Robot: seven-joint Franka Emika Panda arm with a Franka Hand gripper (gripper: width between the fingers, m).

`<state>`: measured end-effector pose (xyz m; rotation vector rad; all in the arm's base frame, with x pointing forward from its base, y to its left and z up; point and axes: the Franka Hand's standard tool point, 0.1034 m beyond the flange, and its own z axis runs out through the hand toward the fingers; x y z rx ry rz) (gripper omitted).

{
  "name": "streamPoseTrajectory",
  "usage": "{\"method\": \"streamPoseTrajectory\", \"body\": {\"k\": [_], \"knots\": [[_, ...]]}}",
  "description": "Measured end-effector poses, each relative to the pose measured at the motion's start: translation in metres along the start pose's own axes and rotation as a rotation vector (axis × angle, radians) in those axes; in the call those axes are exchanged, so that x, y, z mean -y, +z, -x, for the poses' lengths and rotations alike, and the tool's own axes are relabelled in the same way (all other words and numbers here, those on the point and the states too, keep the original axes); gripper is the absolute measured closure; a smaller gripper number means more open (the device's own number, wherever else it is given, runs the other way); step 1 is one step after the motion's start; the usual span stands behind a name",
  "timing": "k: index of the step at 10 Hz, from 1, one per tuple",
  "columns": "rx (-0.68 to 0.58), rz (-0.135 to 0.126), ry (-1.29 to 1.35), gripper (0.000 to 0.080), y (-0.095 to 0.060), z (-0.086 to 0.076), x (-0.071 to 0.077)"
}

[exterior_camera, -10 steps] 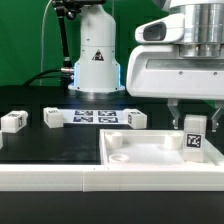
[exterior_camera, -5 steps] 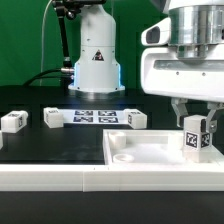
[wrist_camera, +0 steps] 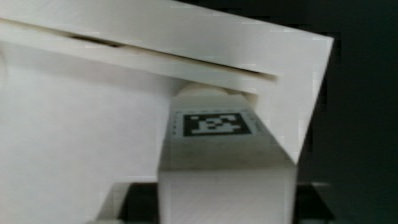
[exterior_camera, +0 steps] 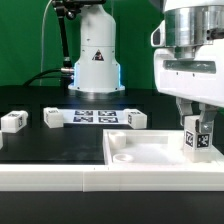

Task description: Assemble one leg

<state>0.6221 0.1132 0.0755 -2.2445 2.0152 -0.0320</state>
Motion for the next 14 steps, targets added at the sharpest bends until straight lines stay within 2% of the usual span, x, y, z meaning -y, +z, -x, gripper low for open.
{"method": "streamPoseTrajectory", "body": {"k": [1,2,3,4,5,8,10,13,14], "knots": [[0.0,0.0,-0.003,0.0496,0.0005,-0.0002,-0.0002],[-0.001,0.0,-0.018,0.032,0.0005,-0.0003,-0.0001],[-0.001,0.002,-0.103,0.032,0.0005,-0.0006,-0.0002],[0.001,0.004,-0.14,0.0187,0.0006,0.0009,-0.0006],[0.001,0.004,-0.205,0.0161,0.0009,0.0031,-0.0008],[-0.009,-0.015,-0.586,0.0152,0.0003,0.0016,0.0028],[-0.012,-0.012,-0.769,0.0151,0.0012,0.0043,0.0025],[-0.03,0.008,-1.053,0.0151,0.0028,0.0064,0.0016],[-0.044,0.022,-1.144,0.0151,0.0034,0.007,0.0021]]}}
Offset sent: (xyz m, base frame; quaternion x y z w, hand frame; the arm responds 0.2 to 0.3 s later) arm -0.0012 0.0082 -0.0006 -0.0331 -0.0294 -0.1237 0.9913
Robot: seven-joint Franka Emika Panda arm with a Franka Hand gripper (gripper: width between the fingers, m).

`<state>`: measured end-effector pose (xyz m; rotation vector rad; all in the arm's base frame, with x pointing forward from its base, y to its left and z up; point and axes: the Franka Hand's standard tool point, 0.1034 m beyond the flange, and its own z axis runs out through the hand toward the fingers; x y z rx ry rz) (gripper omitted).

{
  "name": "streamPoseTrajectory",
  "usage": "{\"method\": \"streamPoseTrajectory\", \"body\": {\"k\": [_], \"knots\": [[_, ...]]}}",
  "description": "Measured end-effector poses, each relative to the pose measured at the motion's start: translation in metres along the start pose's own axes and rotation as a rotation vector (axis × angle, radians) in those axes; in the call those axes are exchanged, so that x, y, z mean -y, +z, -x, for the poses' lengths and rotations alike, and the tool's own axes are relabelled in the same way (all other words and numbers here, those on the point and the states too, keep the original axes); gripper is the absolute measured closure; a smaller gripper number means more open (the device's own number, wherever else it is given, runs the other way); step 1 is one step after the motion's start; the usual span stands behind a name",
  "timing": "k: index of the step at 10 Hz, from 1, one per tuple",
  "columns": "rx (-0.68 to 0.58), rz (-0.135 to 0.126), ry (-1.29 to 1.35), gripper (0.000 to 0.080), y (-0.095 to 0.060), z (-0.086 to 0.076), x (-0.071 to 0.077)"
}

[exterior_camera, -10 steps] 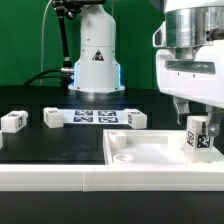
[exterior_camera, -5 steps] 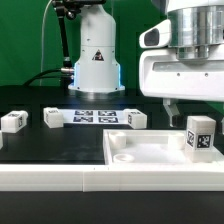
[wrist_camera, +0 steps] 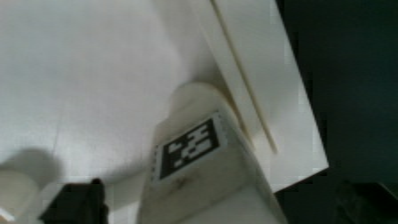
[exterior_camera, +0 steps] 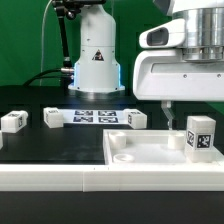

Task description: Assemble one leg

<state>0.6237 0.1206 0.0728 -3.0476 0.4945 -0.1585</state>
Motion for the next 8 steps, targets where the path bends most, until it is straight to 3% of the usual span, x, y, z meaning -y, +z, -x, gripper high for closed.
{"method": "streamPoseTrajectory", "body": {"k": [3,7,8], "knots": [[-0.01,0.041,-0.235,0.0151,0.0,-0.0009,-0.0006],[-0.007,0.042,-0.347,0.0151,-0.0005,-0.0024,-0.0024],[-0.007,0.042,-0.347,0.0273,-0.0005,-0.0025,-0.0025]]}}
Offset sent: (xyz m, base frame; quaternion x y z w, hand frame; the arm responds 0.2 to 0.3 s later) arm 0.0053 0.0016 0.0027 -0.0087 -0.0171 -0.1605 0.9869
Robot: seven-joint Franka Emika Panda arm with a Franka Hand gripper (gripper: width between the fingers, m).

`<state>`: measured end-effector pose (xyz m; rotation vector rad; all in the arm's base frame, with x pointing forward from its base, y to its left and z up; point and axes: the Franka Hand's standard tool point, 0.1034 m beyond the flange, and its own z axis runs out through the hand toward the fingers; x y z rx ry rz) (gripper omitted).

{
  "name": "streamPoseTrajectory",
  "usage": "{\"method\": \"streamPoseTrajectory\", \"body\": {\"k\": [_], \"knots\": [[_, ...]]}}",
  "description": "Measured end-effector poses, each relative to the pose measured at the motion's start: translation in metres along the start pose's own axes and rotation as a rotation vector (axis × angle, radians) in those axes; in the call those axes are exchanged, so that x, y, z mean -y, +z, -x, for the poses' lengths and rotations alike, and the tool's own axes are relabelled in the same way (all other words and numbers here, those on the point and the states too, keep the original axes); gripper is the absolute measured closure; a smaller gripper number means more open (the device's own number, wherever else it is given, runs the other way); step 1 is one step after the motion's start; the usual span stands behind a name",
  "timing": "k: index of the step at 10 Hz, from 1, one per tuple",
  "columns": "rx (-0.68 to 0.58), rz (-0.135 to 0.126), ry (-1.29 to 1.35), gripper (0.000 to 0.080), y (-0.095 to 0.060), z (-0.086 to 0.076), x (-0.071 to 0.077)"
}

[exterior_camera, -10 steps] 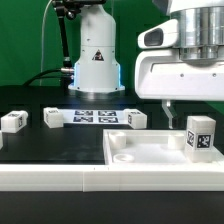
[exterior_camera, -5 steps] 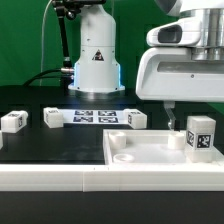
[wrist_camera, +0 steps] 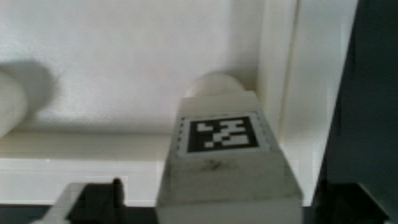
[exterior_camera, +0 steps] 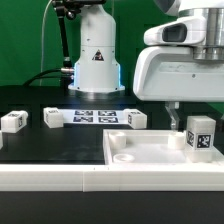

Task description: Assemble one leg

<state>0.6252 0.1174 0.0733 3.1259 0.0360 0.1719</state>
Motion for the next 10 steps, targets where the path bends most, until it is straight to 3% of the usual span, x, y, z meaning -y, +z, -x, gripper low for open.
{"method": "streamPoseTrajectory", "body": {"k": [1,2,3,8,10], "knots": [[0.0,0.0,0.002,0.0408,0.0,0.0,0.0],[0.0,-0.001,0.025,0.0408,0.0,0.0,0.0],[0.001,-0.001,0.038,0.051,0.0,0.0,0.0],[-0.036,-0.017,0.458,0.051,0.001,0.002,-0.004],[-0.048,-0.002,0.635,0.0506,0.001,0.004,-0.012]]}}
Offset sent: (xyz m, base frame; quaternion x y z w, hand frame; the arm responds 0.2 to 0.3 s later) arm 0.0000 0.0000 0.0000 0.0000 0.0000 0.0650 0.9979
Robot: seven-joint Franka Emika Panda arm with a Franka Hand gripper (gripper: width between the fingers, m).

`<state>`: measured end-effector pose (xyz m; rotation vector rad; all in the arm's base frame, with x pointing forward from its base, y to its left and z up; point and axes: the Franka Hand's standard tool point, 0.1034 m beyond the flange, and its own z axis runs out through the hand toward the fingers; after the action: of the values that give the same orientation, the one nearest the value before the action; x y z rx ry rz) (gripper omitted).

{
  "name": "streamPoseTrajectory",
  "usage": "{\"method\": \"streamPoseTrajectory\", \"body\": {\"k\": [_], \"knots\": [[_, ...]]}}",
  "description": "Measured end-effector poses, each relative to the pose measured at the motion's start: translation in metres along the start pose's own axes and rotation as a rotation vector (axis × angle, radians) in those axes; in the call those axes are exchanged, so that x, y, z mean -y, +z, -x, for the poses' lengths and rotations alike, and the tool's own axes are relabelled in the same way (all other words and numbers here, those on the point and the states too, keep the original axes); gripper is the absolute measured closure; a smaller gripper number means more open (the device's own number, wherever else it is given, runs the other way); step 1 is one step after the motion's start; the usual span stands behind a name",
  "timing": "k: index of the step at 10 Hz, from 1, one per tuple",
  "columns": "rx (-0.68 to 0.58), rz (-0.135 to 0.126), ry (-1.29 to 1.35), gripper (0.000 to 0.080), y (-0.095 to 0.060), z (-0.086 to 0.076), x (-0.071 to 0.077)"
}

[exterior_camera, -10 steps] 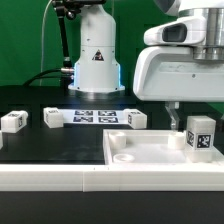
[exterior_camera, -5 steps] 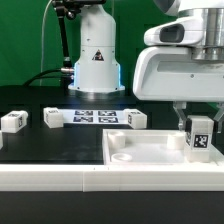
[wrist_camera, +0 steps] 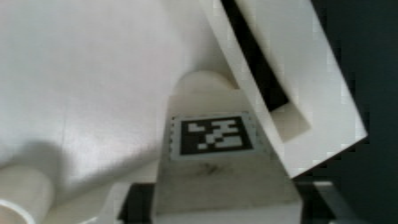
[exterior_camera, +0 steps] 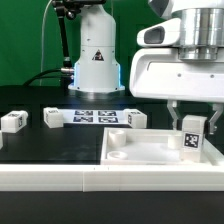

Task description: Assemble one leg

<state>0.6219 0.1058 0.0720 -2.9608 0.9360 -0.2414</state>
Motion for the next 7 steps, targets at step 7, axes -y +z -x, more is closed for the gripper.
{"method": "streamPoseTrajectory", "body": {"k": [7], "knots": [[-0.033,0.039,0.221,0.0308,0.0,-0.008,-0.02]]}}
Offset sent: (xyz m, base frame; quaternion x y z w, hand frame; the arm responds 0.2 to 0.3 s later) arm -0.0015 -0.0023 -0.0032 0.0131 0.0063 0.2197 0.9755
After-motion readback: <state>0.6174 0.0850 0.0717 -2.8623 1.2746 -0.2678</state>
